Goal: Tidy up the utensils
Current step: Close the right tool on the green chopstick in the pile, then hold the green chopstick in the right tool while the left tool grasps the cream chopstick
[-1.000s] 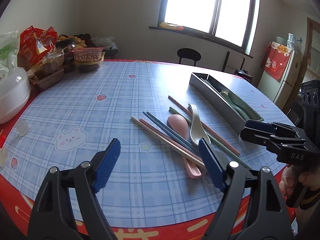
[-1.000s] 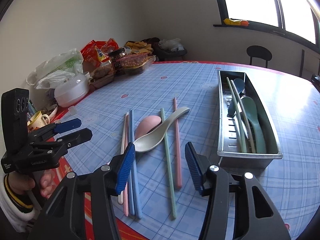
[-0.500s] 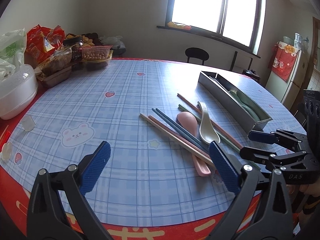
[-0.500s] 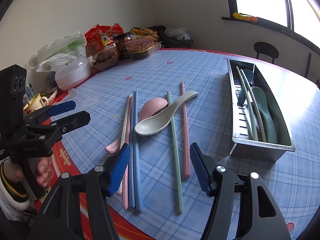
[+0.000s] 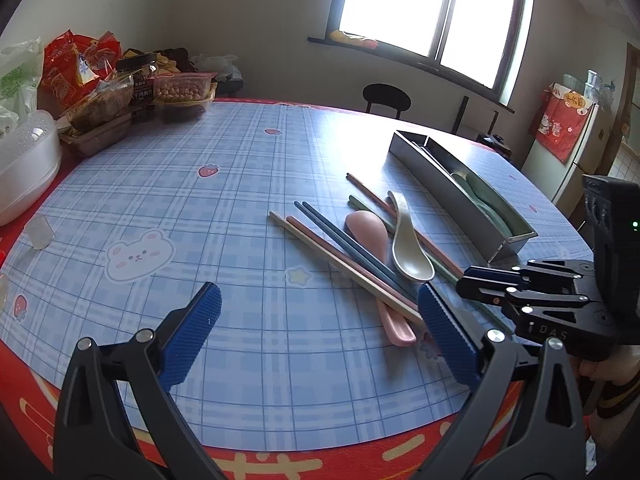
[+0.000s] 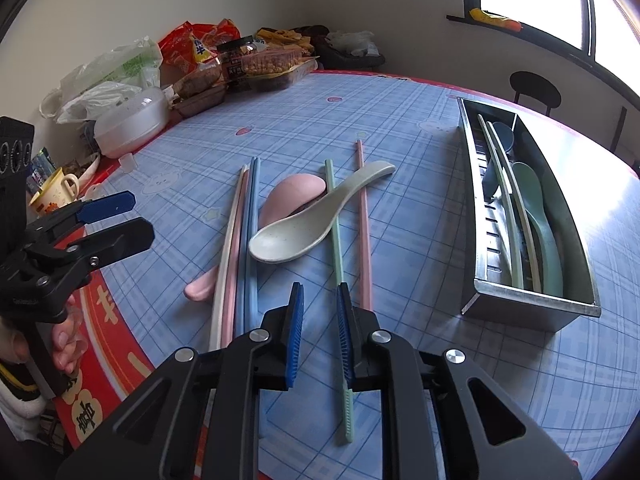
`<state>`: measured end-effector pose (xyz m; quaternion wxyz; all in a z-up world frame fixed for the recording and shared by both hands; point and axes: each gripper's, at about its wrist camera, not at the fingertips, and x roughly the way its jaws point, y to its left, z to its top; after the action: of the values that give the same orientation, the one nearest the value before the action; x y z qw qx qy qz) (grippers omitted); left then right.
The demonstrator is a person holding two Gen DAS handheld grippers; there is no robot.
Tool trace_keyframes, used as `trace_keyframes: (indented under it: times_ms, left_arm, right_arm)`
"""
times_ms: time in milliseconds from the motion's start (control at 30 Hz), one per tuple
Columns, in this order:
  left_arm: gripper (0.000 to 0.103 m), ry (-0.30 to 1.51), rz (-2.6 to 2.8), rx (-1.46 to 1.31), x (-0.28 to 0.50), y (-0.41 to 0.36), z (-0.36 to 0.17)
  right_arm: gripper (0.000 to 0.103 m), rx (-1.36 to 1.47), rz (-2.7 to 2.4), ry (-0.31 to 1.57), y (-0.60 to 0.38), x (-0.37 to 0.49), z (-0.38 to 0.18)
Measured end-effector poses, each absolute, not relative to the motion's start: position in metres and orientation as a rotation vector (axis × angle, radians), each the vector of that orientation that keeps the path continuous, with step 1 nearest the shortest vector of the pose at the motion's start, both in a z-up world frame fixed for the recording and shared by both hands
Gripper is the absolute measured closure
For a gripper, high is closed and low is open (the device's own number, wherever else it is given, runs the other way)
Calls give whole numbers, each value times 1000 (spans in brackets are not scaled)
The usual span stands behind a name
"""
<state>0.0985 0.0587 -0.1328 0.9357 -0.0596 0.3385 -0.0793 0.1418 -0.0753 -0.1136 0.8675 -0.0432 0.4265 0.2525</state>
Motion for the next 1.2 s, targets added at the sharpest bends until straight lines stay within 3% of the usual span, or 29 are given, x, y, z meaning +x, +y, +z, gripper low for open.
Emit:
trace_keyframes:
  times_ms: [333,400,500,767,1200]
  left_arm:
    - [7,686,-175,-102,96,53,-132]
    - [7,682,-172,-85,95,50,-131]
    - [7,685,-168,-47,95,43,-131]
    - [25,776,-150,44,109,28,-139]
    - [25,866,-171,32,126,3,-140]
  right_arm:
    - [87,-107,518,933,-72,152,-121]
    - [95,-117,527,931,-70,150,-122]
    - [96,-121,541,927,-68,145,-122]
    - [96,-60,572,942,-77,149,-122]
    - [96,-21,592,950,-83,151,-123]
